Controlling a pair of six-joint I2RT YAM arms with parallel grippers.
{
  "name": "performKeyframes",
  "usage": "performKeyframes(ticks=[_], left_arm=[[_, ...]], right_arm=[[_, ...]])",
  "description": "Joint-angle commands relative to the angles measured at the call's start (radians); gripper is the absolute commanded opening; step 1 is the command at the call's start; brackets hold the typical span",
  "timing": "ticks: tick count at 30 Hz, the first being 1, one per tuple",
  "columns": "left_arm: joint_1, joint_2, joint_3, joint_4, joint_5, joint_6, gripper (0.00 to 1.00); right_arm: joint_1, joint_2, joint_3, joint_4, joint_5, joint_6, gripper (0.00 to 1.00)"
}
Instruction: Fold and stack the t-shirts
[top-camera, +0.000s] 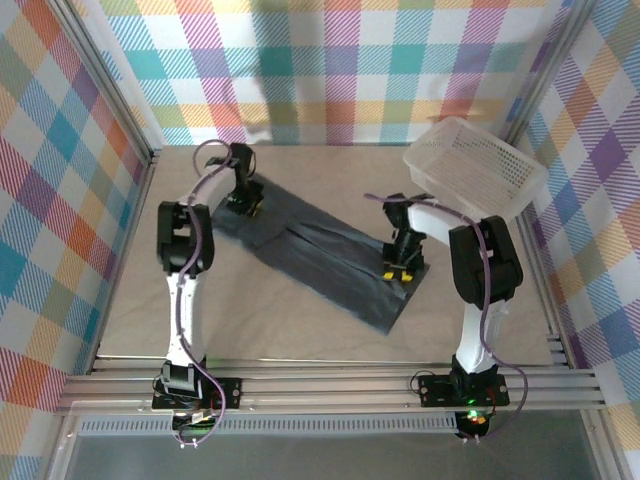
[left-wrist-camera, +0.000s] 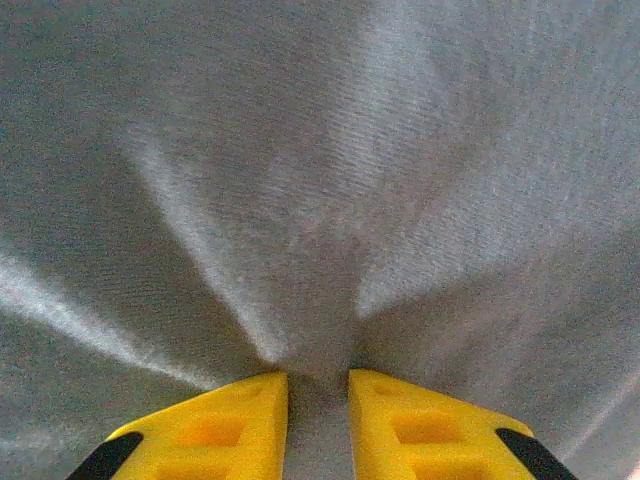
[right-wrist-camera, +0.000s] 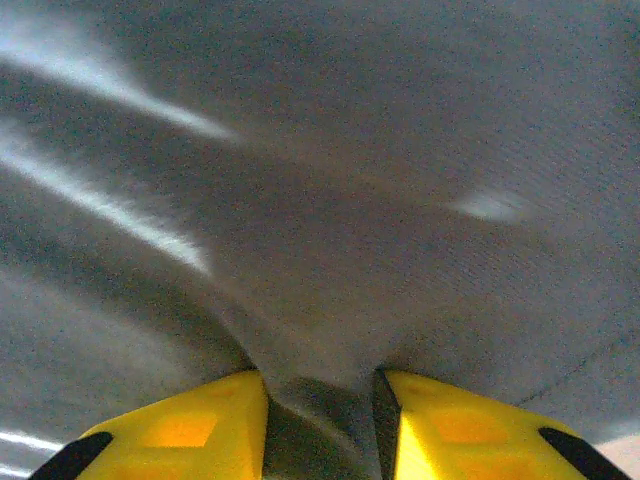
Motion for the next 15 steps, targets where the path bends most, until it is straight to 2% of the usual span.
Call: performKeyframes(ticks=[1, 4, 8, 12, 15], left_arm=[[-0.080, 0.176, 0.249, -0.024, 0.081, 0.084, 0.24], [-0.134, 0.303, 0.423, 0.023, 0.150, 0.064, 0.24], [-0.185, 0.365, 0.449, 0.222, 0.226, 0.006, 0.23], [-0.192, 0.412, 0.497, 0.336, 0.248, -0.025, 0.23], [-0.173, 0.441, 0.594, 0.336, 0.248, -0.027, 0.26]], right_arm=[[0.105, -0.032, -0.087, 0.013, -0.114, 0.166, 0.36], [0.207, -0.040, -0.128, 0.076, -0.191, 0.269, 0.36], [0.300, 0.005, -0.122, 0.177, -0.310, 0.374, 0.36], [0.340, 0.070, -0.061, 0.274, -0.378, 0.458, 0.36], [0.339, 0.087, 0.026, 0.231, -0.343, 0.466, 0.36]])
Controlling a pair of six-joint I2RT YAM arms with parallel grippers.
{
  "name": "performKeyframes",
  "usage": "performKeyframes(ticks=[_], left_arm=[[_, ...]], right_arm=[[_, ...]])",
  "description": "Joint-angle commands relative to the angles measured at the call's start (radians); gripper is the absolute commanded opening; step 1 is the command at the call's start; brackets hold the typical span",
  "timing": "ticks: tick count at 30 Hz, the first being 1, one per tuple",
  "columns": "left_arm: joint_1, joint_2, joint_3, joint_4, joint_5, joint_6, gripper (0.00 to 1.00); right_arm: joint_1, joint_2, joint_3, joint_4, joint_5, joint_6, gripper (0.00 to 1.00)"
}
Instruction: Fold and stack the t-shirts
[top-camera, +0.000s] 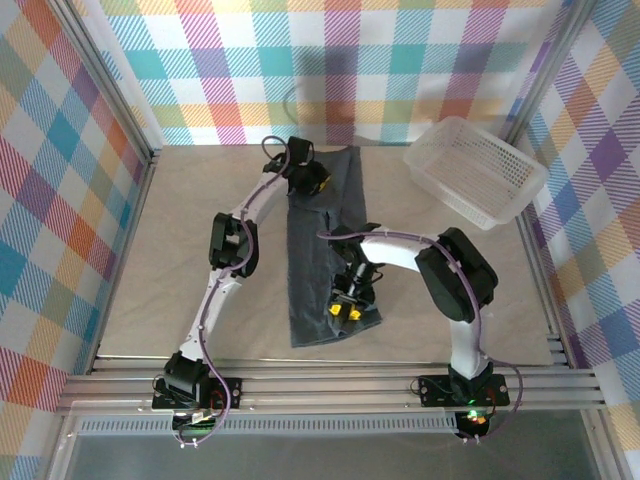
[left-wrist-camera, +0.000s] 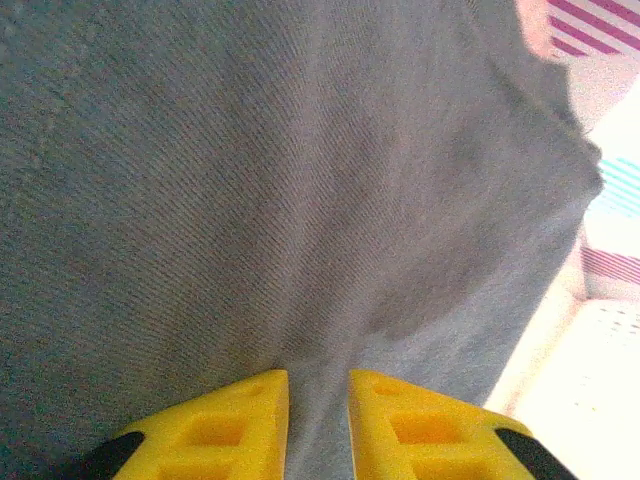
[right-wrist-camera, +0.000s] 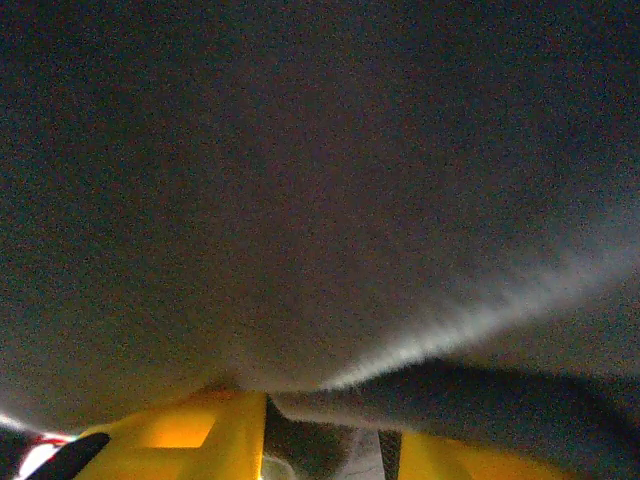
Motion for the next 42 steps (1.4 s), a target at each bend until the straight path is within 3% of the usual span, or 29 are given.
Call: performKeyframes(ticks=[1, 5, 10, 17, 22, 26, 32, 42], left_arm=[[0.034, 0.048, 0.085, 0.008, 0.025, -0.016, 0.29], [0.052, -0.055, 0.106, -0.029, -0.007, 0.012, 0.40], [0.052, -0.268, 0.013, -0.321, -0.045, 0.168, 0.38], [-0.002, -0.844, -0.940, -0.328, -0.039, 0.281, 0.33], [-0.059, -1.133, -1.465, -0.403, 0.040, 0.392, 0.35], [-0.148, -1.313, -1.736, -0.346, 0.131, 0.351, 0.41], [-0.248, -1.331, -1.875, -0.213, 0.145, 0.238, 0.44], [-0.322, -1.183, -1.822, -0.086, 0.123, 0.205, 0.37]], right_arm=[[0.000, 0.041, 0.060, 0.097, 0.030, 0.064, 0.37], [-0.023, -0.077, 0.029, 0.066, 0.056, 0.080, 0.38], [-0.106, -0.303, -0.070, -0.005, 0.079, 0.062, 0.42], [-0.269, -0.565, -0.316, 0.008, 0.039, -0.139, 0.43], [-0.245, -0.578, -0.377, -0.027, -0.004, -0.270, 0.44], [-0.188, -0.502, -0.415, 0.002, -0.035, -0.273, 0.45], [-0.146, -0.416, -0.467, 0.096, -0.062, -0.211, 0.47], [-0.067, -0.332, -0.457, 0.153, -0.051, -0.146, 0.44]])
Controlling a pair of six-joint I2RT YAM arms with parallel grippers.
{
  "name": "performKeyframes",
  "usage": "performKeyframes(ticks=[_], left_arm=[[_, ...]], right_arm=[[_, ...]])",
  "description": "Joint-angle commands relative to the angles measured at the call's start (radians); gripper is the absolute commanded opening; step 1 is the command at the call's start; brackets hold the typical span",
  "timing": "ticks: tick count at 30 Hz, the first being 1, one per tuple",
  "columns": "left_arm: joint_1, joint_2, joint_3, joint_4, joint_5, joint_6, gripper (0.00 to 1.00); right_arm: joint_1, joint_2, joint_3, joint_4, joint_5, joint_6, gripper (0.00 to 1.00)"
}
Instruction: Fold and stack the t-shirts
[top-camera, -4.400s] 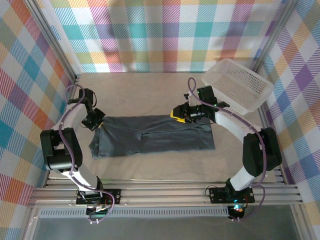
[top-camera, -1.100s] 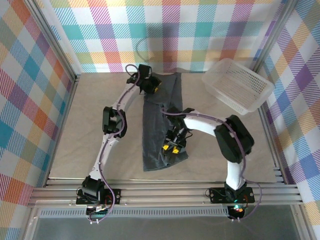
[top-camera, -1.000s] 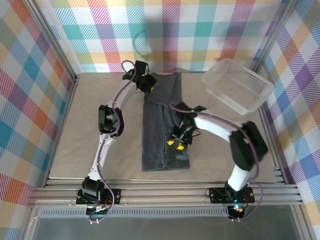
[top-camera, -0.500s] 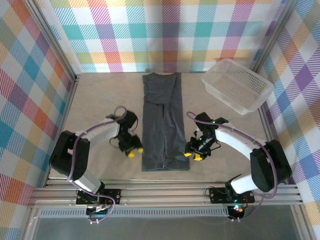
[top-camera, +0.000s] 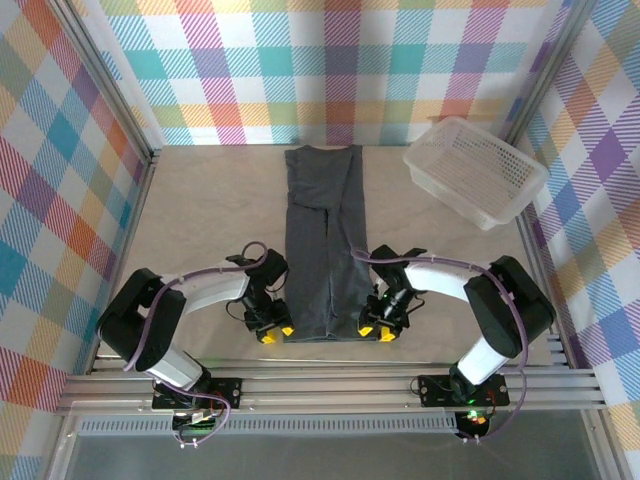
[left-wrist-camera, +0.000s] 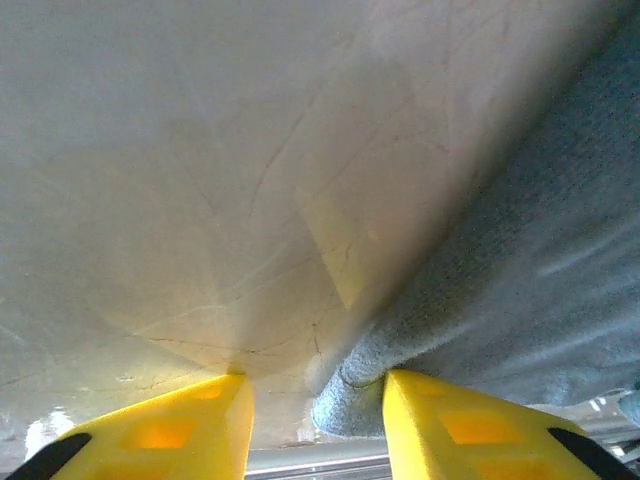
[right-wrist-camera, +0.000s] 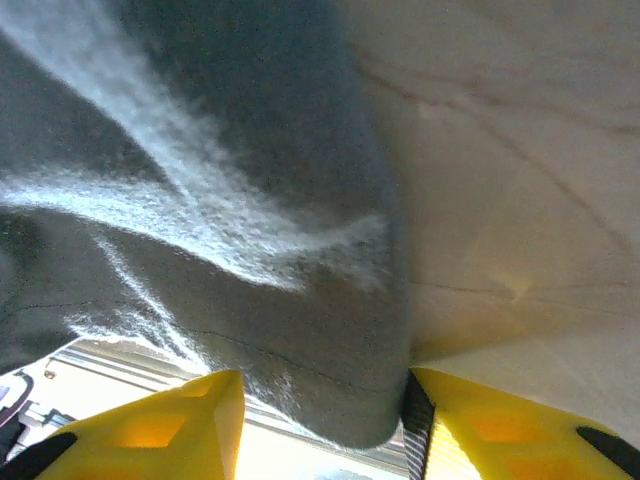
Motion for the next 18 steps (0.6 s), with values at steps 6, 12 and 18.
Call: performKeyframes(ticks=[6, 12, 18], left_arm=[[-0.069, 0.122, 0.091, 0.168, -0.030, -0.049, 0.25], [-0.072, 0.085, 0.111, 0.103, -0.086, -0.043, 0.06], [-0.071, -0.026, 0.063, 0.047, -0.062, -0.043, 0.00]], right_arm=[[0.015, 0.056, 0.057, 0.062, 0.032, 0.080, 0.29], [0.016, 0.010, 0.061, 0.058, 0.054, 0.114, 0.01], [0.020, -0.081, 0.054, -0.029, 0.013, 0.109, 0.00]])
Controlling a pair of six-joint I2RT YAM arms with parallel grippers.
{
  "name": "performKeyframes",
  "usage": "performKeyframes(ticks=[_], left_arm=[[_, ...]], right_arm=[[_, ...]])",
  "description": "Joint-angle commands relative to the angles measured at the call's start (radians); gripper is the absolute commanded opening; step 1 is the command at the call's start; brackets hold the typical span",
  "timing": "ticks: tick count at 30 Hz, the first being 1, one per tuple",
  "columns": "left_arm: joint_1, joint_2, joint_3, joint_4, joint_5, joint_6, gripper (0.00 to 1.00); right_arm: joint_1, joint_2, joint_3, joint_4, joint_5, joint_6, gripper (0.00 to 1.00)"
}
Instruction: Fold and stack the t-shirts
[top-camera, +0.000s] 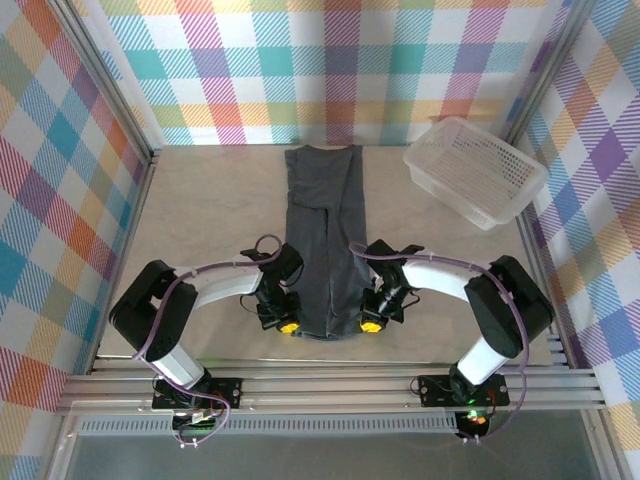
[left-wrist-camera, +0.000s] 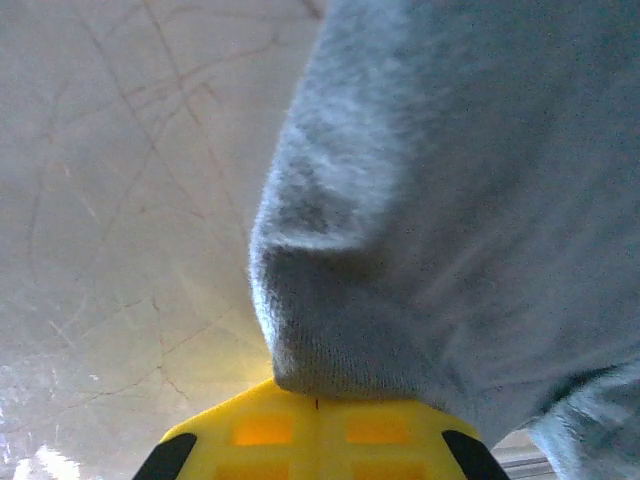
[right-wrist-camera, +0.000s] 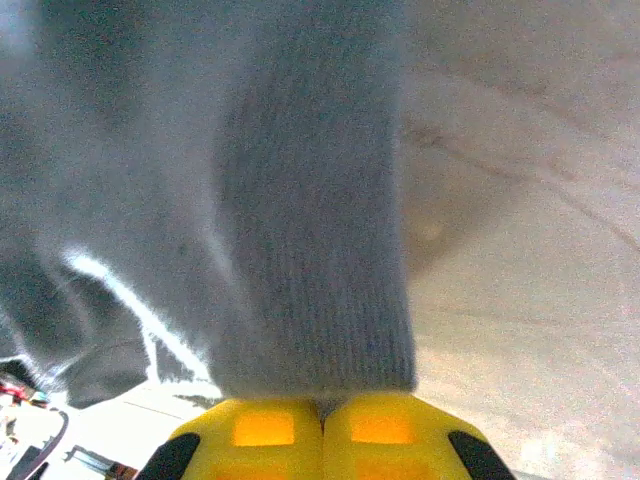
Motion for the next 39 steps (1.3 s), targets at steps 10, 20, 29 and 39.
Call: performKeyframes(ticks=[10, 20, 29, 39], left_arm=[[0.017, -0.211, 0.153, -0.159, -0.192, -0.069, 0.00], [0.196, 0.011, 0.450, -0.085, -0.254, -0.077, 0.00], [0.303, 0.272, 0.690, -0.052, -0.230, -0.034, 0.00], [0.353, 0.472, 0.836, 0.019, -0.203, 0.015, 0.00]], right_arm=[[-0.041, -0.113, 0.195, -0.182, 0.030, 0.018, 0.00], [-0.201, 0.144, 0.591, -0.245, 0.069, -0.093, 0.00], [-0.281, 0.423, 0.914, -0.239, 0.066, -0.117, 0.00], [-0.329, 0.666, 1.119, -0.230, 0.040, -0.118, 0.00]])
